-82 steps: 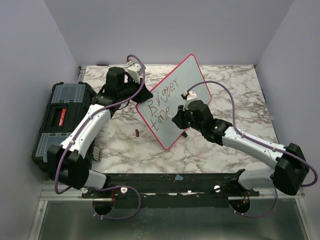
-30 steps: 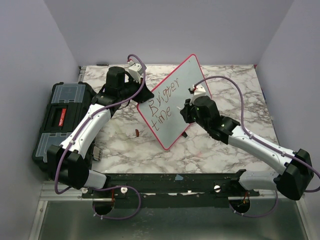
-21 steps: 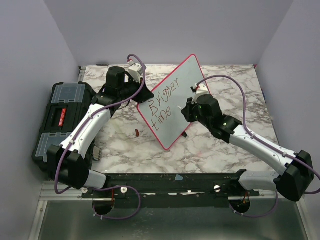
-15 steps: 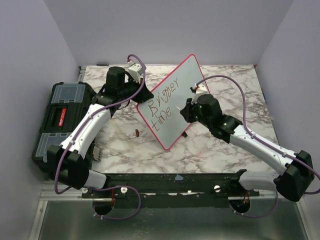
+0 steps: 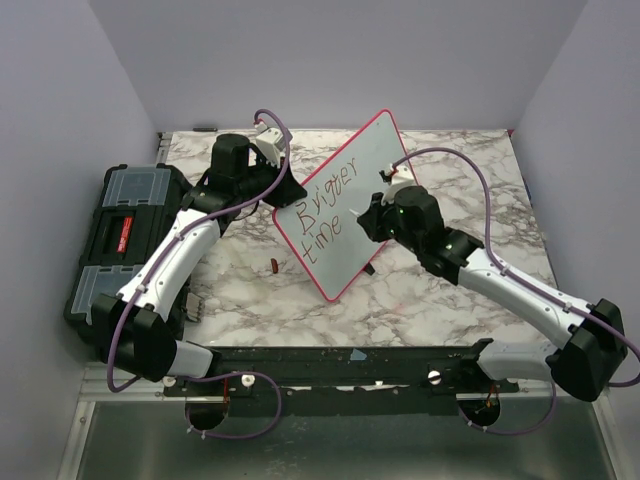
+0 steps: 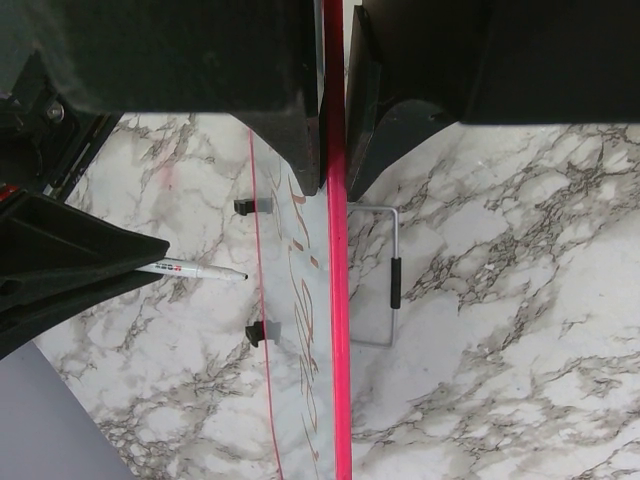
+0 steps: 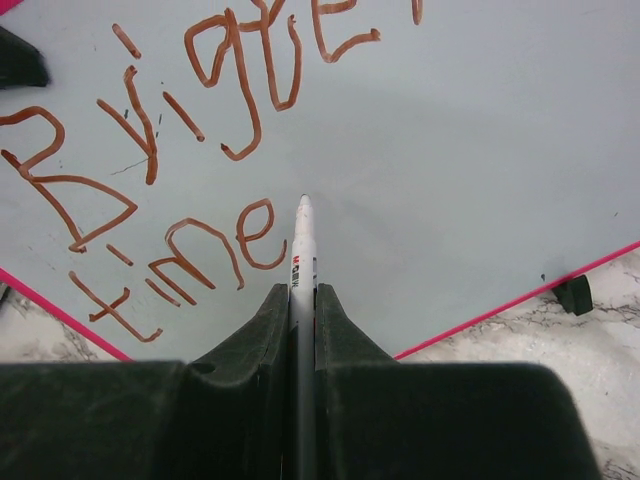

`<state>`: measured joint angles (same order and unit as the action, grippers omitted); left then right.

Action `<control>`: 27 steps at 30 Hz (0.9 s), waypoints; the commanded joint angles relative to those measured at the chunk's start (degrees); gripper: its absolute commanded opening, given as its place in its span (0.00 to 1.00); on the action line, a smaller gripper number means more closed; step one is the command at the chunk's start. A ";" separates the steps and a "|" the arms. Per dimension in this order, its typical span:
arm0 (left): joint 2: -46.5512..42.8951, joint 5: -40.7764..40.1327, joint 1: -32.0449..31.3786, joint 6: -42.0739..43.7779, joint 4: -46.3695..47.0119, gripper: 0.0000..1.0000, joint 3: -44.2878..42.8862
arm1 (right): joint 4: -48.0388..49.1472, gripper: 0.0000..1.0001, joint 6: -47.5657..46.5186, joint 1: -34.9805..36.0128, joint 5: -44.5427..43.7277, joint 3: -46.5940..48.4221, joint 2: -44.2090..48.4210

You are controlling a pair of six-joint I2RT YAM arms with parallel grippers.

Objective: Write a sentence on the whiteboard
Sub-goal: Write on the whiteboard at the whiteboard stand.

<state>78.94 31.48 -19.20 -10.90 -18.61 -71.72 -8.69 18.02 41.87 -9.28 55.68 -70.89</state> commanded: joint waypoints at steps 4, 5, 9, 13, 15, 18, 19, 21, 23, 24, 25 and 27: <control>-2.12 -0.32 -0.22 3.85 0.76 0.00 -1.19 | 3.62 0.01 -1.40 -0.30 -0.38 2.38 -1.86; -2.22 -0.45 -0.22 3.92 0.84 0.00 -1.05 | 3.75 0.01 -0.45 -0.29 -0.39 2.58 -2.48; -1.78 -1.40 -0.22 4.35 0.35 0.00 -1.17 | 4.30 0.01 -0.69 -0.29 0.80 3.38 -5.30; -1.05 -2.04 -0.22 4.60 0.07 0.00 -1.30 | 4.71 0.01 -1.02 -0.30 1.78 2.91 -6.75; -0.76 -2.33 -0.28 4.65 0.07 0.00 -1.31 | 4.73 0.01 -1.32 -0.30 2.35 2.44 -6.92; -0.63 -2.55 -0.21 4.61 0.19 0.00 -1.30 | 4.45 0.01 -1.56 -0.32 3.96 1.85 -6.89; -0.63 -2.55 -0.23 4.57 0.24 0.00 -1.40 | 4.38 0.01 -1.60 -0.30 4.74 1.77 -6.89; -0.63 -2.55 -0.22 4.41 0.36 0.00 -1.42 | 4.19 0.01 -1.56 -0.29 6.29 1.30 -6.67; -0.56 -2.55 -0.25 4.31 0.29 0.00 -1.78 | 4.04 0.01 -1.41 -0.29 7.79 0.80 -6.47; -0.45 -2.68 -0.27 4.23 0.15 0.00 -1.84 | 3.82 0.01 -1.37 -0.29 8.37 0.54 -6.42; -0.47 -2.85 -0.25 4.26 0.15 0.00 -1.95 | 3.63 0.01 -1.25 -0.30 8.84 0.19 -6.35; -0.39 -3.14 -0.25 4.21 0.20 0.00 -1.84 | 3.25 0.01 -1.11 -0.29 8.92 -0.35 -6.36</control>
<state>78.87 29.93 -19.14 -10.31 -19.73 -71.72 -5.50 17.02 41.50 -4.71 57.28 -77.14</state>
